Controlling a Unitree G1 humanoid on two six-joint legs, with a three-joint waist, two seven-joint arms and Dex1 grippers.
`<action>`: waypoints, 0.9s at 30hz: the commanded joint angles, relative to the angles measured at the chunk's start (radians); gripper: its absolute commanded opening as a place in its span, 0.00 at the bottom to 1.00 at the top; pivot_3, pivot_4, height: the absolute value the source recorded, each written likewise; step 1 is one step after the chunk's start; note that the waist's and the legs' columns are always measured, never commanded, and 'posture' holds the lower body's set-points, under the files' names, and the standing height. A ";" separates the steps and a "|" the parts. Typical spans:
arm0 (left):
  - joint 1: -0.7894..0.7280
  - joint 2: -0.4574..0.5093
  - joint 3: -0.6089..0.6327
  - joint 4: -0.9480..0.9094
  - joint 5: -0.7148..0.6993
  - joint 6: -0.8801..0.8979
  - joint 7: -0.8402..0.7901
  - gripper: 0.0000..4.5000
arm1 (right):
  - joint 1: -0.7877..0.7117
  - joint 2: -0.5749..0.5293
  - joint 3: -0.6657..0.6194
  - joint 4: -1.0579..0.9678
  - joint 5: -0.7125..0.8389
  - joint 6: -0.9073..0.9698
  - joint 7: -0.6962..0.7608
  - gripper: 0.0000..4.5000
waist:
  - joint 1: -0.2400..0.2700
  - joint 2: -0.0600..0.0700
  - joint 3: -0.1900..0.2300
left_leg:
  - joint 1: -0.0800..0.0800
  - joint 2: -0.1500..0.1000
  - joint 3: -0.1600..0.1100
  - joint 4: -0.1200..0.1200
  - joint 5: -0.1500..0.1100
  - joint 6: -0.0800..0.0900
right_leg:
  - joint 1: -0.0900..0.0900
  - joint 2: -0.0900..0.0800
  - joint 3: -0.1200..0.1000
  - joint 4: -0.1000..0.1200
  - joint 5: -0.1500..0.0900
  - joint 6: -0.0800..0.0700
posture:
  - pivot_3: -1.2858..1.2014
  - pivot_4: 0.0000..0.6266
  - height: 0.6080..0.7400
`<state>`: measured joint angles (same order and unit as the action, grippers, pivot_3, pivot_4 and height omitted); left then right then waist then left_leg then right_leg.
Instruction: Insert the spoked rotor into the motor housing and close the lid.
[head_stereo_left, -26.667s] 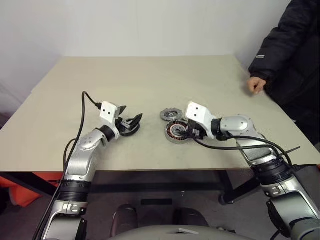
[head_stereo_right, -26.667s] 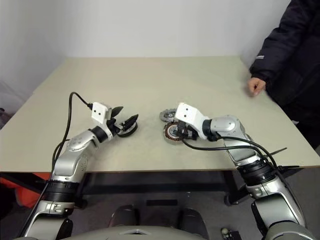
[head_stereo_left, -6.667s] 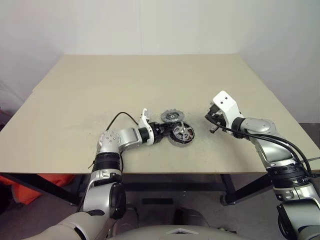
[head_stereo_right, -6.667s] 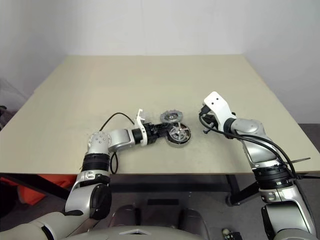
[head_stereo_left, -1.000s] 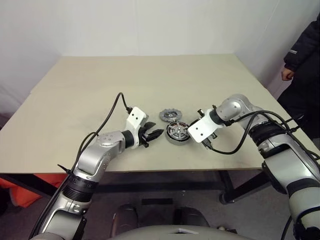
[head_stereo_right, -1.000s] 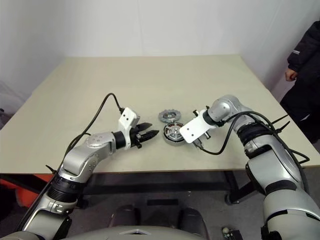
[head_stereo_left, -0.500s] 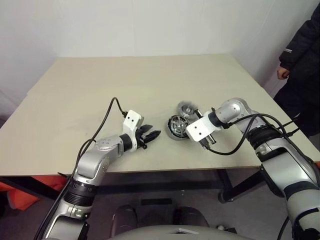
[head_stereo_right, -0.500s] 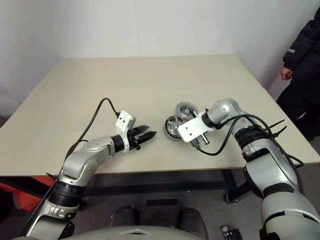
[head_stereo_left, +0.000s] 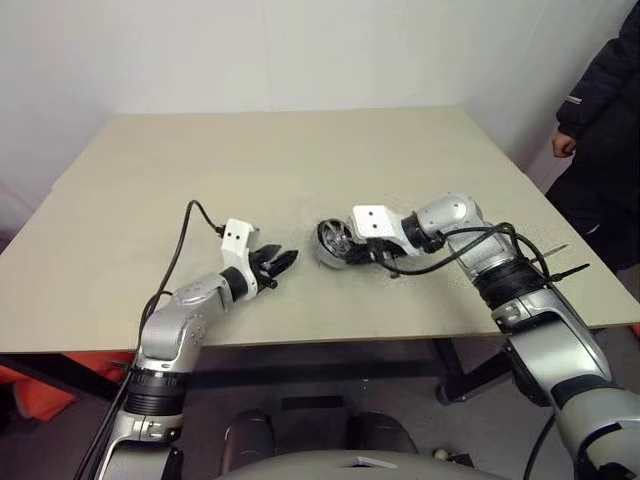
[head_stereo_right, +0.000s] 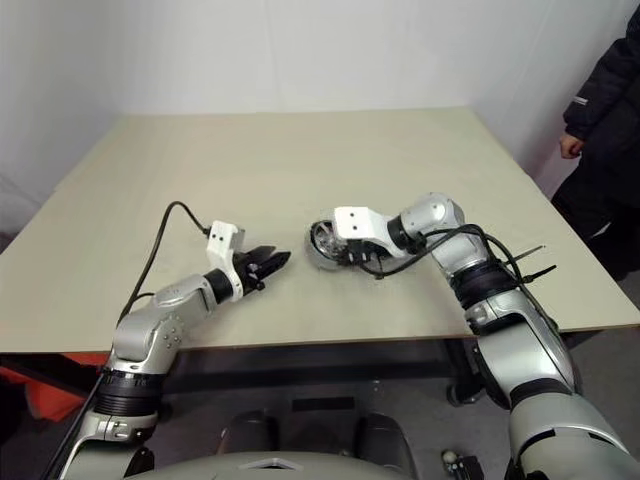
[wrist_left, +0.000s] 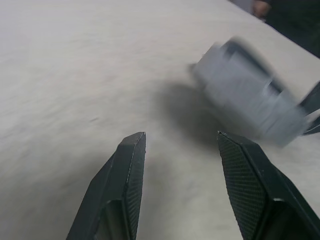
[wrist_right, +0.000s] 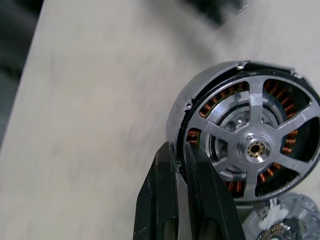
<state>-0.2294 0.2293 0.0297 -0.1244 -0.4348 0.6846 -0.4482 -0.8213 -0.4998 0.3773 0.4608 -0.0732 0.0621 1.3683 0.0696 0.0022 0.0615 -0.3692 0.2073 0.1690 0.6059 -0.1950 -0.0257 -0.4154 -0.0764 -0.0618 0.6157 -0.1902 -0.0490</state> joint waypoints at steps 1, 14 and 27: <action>0.012 0.001 0.043 -0.041 -0.019 -0.009 0.020 0.54 | -0.038 0.025 -0.053 -0.081 0.041 0.158 -0.052 0.01 | 0.001 0.000 0.000 | 0.000 0.000 0.000 0.000 0.000 0.000 | 0.000 0.000 0.000 0.000 0.000 0.000 | 0.52 0.00 1.00; 0.066 0.018 0.091 -0.097 -0.030 -0.005 0.052 0.54 | -0.077 0.179 -0.088 -0.160 0.122 0.735 -0.246 0.01 | 0.002 0.000 0.000 | 0.001 0.000 -0.001 -0.003 0.001 -0.003 | 0.000 0.000 0.000 -0.001 0.000 0.000 | 0.52 0.00 1.00; 0.061 0.020 0.094 -0.093 -0.022 -0.013 0.061 0.54 | -0.033 0.293 -0.094 -0.157 0.189 1.010 -0.443 0.01 | 0.002 0.000 0.000 | 0.003 0.000 -0.001 -0.009 0.003 -0.006 | 0.000 0.000 0.000 -0.004 0.000 0.001 | 0.52 0.00 1.00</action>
<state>-0.1521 0.2385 0.1124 -0.1814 -0.4485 0.6848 -0.3881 -0.8512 -0.2227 0.3133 0.3011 0.0920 1.0395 0.9616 0.0716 0.0025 0.0618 -0.3654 0.2072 0.1683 0.5968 -0.1915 -0.0322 -0.4146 -0.0767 -0.0617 0.6115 -0.1903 -0.0484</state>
